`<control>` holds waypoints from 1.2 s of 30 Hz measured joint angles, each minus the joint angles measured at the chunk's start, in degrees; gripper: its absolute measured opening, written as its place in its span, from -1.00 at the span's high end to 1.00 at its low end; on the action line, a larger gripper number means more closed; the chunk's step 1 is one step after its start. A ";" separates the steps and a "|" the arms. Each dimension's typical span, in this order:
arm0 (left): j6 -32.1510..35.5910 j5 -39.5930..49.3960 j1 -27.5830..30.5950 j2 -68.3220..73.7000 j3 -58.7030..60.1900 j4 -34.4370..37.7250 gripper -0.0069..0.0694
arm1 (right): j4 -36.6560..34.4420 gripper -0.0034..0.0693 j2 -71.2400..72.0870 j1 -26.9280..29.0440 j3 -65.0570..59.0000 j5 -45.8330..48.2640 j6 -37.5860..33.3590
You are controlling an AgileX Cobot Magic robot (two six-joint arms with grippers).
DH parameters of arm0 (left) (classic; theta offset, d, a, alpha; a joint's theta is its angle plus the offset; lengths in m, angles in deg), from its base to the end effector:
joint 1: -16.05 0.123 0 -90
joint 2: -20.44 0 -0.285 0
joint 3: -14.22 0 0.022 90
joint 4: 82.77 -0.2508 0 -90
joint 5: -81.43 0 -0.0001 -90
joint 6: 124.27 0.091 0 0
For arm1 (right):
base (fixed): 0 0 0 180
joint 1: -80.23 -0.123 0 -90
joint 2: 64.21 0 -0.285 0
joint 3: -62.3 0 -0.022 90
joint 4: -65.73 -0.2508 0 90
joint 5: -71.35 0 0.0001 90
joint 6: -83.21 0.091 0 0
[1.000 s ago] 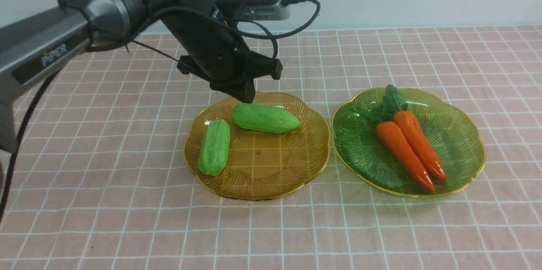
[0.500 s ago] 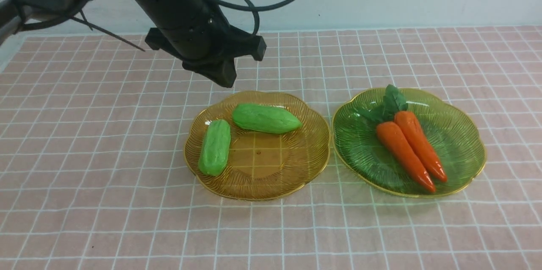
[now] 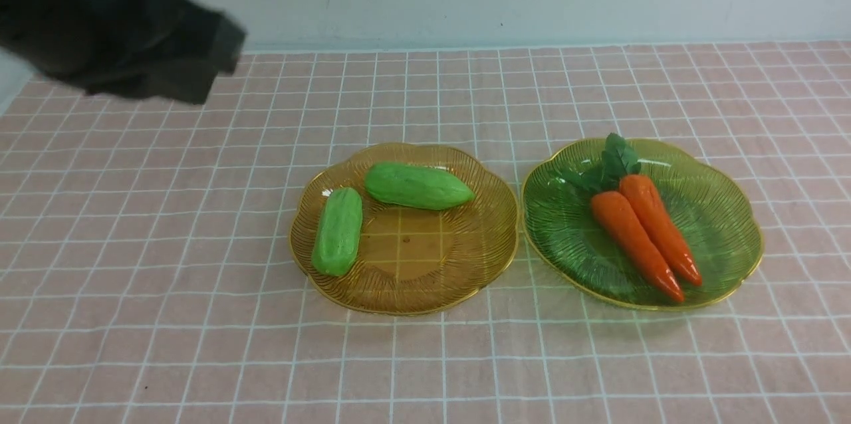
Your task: Put different types of vegetables on the plate.
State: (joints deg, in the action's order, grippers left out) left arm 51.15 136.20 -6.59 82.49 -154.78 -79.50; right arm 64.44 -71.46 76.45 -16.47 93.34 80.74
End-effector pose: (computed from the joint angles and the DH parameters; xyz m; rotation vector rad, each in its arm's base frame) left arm 0.1568 -0.0700 0.4132 0.3419 2.2234 -0.3278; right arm 0.0523 0.0042 0.1701 -0.0889 1.8831 0.0379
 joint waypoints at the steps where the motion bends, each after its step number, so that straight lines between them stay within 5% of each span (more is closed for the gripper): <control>1: 0.00 -6.76 0.00 -5.47 8.54 0.94 0.83 | 0.00 0.95 0.00 0.00 0.00 0.00 0.00; 5: -0.32 -25.69 0.00 -20.36 27.89 4.27 0.83 | 0.00 0.95 0.00 0.00 0.00 0.00 0.05; 10: -0.87 -34.19 0.00 -30.86 38.09 5.05 0.83 | 0.00 0.95 0.00 0.00 0.00 0.00 0.05; 28: 0.37 -34.39 0.00 -33.26 39.60 3.63 0.83 | 0.00 0.95 0.00 0.00 0.00 0.00 0.05; 36: 2.19 -36.26 3.08 -39.36 49.18 3.27 0.83 | 0.00 0.95 0.00 0.00 0.00 0.00 0.05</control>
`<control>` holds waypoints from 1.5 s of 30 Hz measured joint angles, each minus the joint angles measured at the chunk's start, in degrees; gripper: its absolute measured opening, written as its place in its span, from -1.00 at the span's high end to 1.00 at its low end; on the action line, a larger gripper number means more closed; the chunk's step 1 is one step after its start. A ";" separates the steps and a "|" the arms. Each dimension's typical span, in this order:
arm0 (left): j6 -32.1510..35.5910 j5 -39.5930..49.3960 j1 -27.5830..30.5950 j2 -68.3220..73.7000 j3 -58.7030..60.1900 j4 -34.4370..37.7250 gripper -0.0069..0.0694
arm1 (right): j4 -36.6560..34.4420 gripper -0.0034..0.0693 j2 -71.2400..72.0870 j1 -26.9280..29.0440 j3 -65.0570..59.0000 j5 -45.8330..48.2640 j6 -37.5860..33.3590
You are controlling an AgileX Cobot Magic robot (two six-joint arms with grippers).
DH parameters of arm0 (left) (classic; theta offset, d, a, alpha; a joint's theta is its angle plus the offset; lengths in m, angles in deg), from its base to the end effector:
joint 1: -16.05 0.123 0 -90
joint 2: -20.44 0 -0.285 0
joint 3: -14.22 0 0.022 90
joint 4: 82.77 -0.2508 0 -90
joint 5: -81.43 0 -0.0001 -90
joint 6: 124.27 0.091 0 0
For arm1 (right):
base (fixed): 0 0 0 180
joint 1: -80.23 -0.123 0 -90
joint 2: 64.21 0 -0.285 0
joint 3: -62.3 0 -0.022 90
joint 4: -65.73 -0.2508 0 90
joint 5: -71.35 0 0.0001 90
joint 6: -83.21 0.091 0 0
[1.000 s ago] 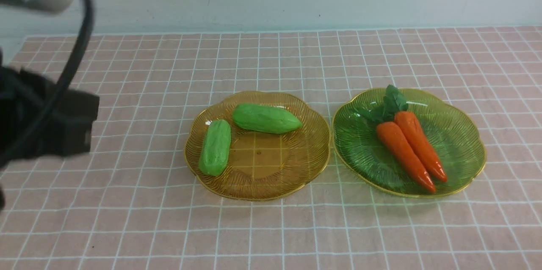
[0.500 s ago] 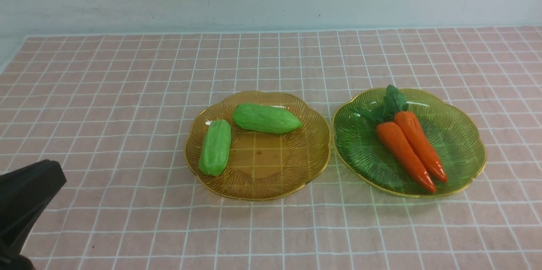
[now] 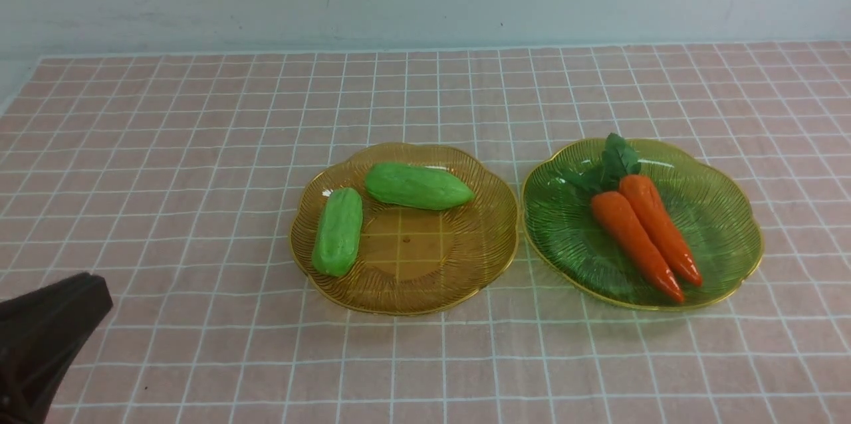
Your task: Put different types of vegetables on the plate.
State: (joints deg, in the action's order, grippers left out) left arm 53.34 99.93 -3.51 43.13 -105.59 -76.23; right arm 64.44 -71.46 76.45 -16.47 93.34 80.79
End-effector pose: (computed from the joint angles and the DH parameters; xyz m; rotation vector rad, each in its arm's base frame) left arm 0.0671 -0.0273 0.2680 0.1967 1.7727 -0.3871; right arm 0.0523 0.0042 0.1701 -0.0881 1.8832 0.0385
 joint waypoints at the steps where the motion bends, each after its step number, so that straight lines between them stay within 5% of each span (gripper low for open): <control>1: 0.00 -0.01 0.88 -1.17 1.18 0.13 0.83 | 0.00 0.95 0.00 0.00 0.00 0.00 0.00; 16: 0.57 -0.75 15.23 -15.31 18.45 -0.39 0.83 | 0.00 0.95 0.00 0.00 0.00 0.05 0.00; 45: 1.06 3.34 15.36 -15.64 18.61 -1.01 0.83 | 0.00 0.95 0.00 0.00 0.00 0.05 0.00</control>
